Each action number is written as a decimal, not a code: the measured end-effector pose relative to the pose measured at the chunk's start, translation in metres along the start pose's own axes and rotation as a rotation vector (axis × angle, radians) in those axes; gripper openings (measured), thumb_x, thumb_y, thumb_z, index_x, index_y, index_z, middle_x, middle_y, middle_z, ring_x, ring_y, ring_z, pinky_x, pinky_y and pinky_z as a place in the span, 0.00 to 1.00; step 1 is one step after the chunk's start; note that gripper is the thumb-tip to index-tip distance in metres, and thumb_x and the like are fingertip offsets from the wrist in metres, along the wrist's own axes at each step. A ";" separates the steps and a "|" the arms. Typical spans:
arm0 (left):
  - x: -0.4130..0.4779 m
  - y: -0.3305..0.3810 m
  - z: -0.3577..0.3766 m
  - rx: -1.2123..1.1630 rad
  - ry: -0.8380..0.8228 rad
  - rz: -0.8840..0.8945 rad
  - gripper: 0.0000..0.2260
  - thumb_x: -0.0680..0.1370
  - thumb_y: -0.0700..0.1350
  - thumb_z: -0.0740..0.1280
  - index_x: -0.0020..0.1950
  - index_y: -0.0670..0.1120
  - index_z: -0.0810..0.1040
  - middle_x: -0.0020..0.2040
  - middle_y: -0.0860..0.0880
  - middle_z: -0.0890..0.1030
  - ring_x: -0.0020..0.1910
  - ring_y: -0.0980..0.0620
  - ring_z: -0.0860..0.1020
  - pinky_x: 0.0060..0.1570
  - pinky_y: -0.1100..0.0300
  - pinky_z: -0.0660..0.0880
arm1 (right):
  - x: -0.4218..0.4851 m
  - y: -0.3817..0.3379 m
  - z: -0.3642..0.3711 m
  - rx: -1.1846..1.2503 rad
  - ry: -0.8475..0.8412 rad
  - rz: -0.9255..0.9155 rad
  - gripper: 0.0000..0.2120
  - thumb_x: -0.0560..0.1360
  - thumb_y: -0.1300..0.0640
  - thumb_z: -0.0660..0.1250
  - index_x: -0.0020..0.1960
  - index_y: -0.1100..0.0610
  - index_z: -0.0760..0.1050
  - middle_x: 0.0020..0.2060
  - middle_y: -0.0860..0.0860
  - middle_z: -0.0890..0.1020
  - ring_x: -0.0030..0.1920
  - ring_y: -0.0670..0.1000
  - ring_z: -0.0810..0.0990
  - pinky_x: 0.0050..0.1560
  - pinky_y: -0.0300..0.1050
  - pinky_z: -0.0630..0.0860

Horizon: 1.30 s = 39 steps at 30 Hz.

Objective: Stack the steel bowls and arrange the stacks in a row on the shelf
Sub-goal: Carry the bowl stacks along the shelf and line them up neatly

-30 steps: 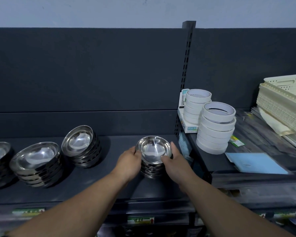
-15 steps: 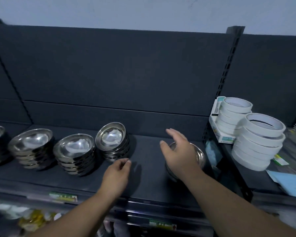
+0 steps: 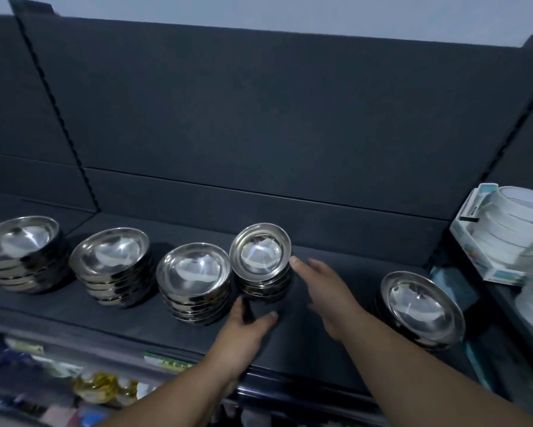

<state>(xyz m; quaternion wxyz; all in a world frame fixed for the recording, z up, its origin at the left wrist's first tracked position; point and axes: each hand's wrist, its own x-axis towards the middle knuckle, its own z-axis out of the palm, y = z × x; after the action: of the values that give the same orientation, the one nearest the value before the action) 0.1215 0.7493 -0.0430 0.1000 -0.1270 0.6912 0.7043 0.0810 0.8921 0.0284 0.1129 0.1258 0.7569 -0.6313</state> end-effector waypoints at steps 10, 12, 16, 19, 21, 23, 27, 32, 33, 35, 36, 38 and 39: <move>0.028 -0.010 0.009 -0.212 0.033 0.015 0.35 0.74 0.31 0.68 0.76 0.45 0.57 0.59 0.50 0.80 0.62 0.51 0.77 0.59 0.64 0.74 | 0.041 -0.006 0.025 0.092 -0.061 0.126 0.29 0.72 0.50 0.71 0.70 0.39 0.67 0.63 0.47 0.78 0.57 0.51 0.78 0.61 0.60 0.74; 0.028 -0.009 0.009 -0.202 0.025 0.045 0.32 0.75 0.29 0.65 0.76 0.44 0.58 0.62 0.51 0.78 0.63 0.53 0.76 0.53 0.70 0.74 | 0.045 -0.004 0.028 0.076 -0.050 0.132 0.22 0.72 0.55 0.67 0.64 0.40 0.72 0.58 0.49 0.81 0.56 0.54 0.80 0.56 0.57 0.77; 0.031 -0.012 0.007 -0.188 0.005 0.068 0.31 0.75 0.28 0.63 0.76 0.43 0.58 0.69 0.47 0.73 0.63 0.55 0.75 0.53 0.69 0.75 | 0.046 -0.006 0.028 0.027 0.027 0.119 0.16 0.74 0.60 0.61 0.58 0.45 0.77 0.51 0.51 0.84 0.50 0.54 0.82 0.48 0.53 0.79; 0.029 -0.012 0.006 -0.166 -0.025 0.081 0.29 0.76 0.30 0.63 0.75 0.45 0.61 0.69 0.49 0.74 0.61 0.60 0.77 0.51 0.69 0.75 | 0.041 -0.004 0.020 0.053 0.066 0.133 0.17 0.75 0.62 0.59 0.57 0.46 0.76 0.49 0.51 0.83 0.48 0.54 0.81 0.47 0.53 0.79; 0.026 -0.007 0.005 -0.155 -0.065 0.090 0.26 0.77 0.30 0.62 0.72 0.48 0.64 0.66 0.52 0.77 0.55 0.66 0.79 0.50 0.71 0.74 | 0.036 -0.004 0.012 0.082 0.087 0.144 0.17 0.75 0.63 0.58 0.58 0.47 0.76 0.49 0.51 0.83 0.49 0.56 0.81 0.48 0.54 0.80; 0.022 -0.005 0.004 -0.143 -0.100 0.084 0.24 0.77 0.31 0.63 0.71 0.49 0.66 0.64 0.53 0.78 0.55 0.68 0.78 0.57 0.67 0.73 | 0.030 -0.003 0.004 0.125 0.109 0.156 0.18 0.74 0.65 0.58 0.58 0.49 0.76 0.48 0.52 0.83 0.50 0.57 0.81 0.52 0.57 0.80; 0.014 -0.002 -0.001 -0.089 -0.122 0.084 0.22 0.77 0.36 0.67 0.69 0.49 0.68 0.60 0.56 0.80 0.61 0.60 0.76 0.69 0.53 0.68 | 0.017 0.002 -0.010 0.207 0.150 0.167 0.16 0.74 0.66 0.58 0.56 0.52 0.77 0.44 0.54 0.83 0.46 0.56 0.81 0.54 0.61 0.80; 0.000 0.004 -0.003 -0.058 -0.178 0.007 0.14 0.77 0.33 0.65 0.59 0.49 0.73 0.53 0.57 0.83 0.53 0.61 0.79 0.60 0.58 0.73 | 0.000 0.011 -0.018 0.227 0.172 0.179 0.16 0.74 0.66 0.59 0.54 0.52 0.78 0.44 0.54 0.84 0.46 0.57 0.81 0.53 0.60 0.80; -0.001 0.004 -0.003 -0.049 -0.189 -0.010 0.13 0.77 0.34 0.65 0.57 0.49 0.74 0.51 0.58 0.84 0.51 0.62 0.79 0.56 0.60 0.74 | -0.003 0.013 -0.019 0.223 0.177 0.178 0.16 0.73 0.66 0.59 0.55 0.52 0.77 0.45 0.54 0.84 0.47 0.57 0.81 0.52 0.59 0.80; -0.004 0.004 -0.003 -0.024 -0.202 -0.038 0.12 0.77 0.34 0.65 0.56 0.49 0.74 0.50 0.57 0.83 0.50 0.60 0.80 0.51 0.62 0.75 | -0.007 0.017 -0.020 0.217 0.188 0.176 0.16 0.73 0.66 0.59 0.54 0.51 0.77 0.46 0.54 0.84 0.48 0.57 0.81 0.51 0.59 0.80; -0.005 0.005 -0.003 -0.008 -0.210 -0.049 0.11 0.78 0.35 0.65 0.56 0.49 0.74 0.51 0.56 0.83 0.50 0.58 0.79 0.51 0.62 0.75 | -0.009 0.018 -0.021 0.218 0.190 0.178 0.16 0.72 0.66 0.59 0.54 0.51 0.77 0.46 0.54 0.83 0.48 0.58 0.81 0.52 0.60 0.80; -0.007 0.006 -0.004 0.029 -0.216 -0.060 0.10 0.78 0.36 0.65 0.54 0.49 0.74 0.51 0.54 0.82 0.50 0.55 0.79 0.51 0.61 0.74 | -0.013 0.020 -0.023 0.216 0.190 0.181 0.15 0.73 0.66 0.58 0.52 0.51 0.77 0.45 0.53 0.83 0.47 0.58 0.80 0.53 0.60 0.79; -0.007 0.007 -0.005 0.055 -0.213 -0.058 0.09 0.78 0.36 0.65 0.54 0.48 0.74 0.50 0.53 0.82 0.50 0.55 0.78 0.51 0.61 0.74 | -0.015 0.021 -0.024 0.212 0.187 0.182 0.15 0.73 0.66 0.58 0.52 0.51 0.77 0.44 0.53 0.82 0.47 0.58 0.80 0.51 0.59 0.79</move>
<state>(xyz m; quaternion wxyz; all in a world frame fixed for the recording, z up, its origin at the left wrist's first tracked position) 0.1264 0.7445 -0.0338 0.1967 -0.0687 0.6916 0.6915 0.1015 0.9183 0.0177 0.0846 0.2634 0.6786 -0.6804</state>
